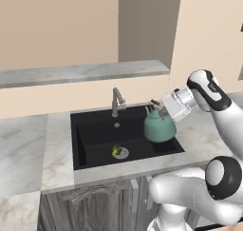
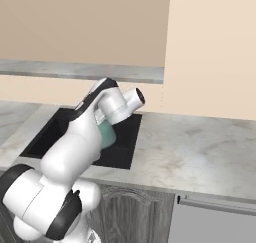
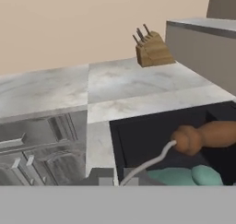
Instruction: Open the cabinet, pick the kettle from the cabinet, and place it in the sink.
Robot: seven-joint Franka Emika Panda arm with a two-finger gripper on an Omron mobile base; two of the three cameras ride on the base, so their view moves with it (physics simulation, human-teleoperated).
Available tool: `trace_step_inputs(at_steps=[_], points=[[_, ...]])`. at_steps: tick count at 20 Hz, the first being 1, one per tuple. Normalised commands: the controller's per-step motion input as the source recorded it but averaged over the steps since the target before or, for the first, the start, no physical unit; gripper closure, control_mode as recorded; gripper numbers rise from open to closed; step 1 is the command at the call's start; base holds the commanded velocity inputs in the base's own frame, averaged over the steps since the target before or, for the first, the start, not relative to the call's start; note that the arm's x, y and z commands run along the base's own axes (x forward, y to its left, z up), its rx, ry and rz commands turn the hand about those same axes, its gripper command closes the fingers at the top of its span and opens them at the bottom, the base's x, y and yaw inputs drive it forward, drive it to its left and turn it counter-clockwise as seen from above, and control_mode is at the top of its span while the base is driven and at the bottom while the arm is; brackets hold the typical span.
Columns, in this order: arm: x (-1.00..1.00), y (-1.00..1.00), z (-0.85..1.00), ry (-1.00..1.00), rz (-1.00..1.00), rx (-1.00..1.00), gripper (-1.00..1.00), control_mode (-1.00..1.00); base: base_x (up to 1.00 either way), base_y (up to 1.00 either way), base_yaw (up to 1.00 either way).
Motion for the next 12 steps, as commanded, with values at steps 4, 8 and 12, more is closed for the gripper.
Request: trace_step_inputs(at_steps=[4,8,12], points=[[0.27,0.14,-0.31,0.0,0.0,-0.04,1.0,-1.0,0.0,0.0,0.0],[0.3,0.13,-0.33,0.0,0.0,-0.06,1.0,-1.0,0.0,0.0,0.0],[0.28,0.12,-0.33,0.0,0.0,-0.06,1.0,-1.0,0.0,0.0,0.0]])
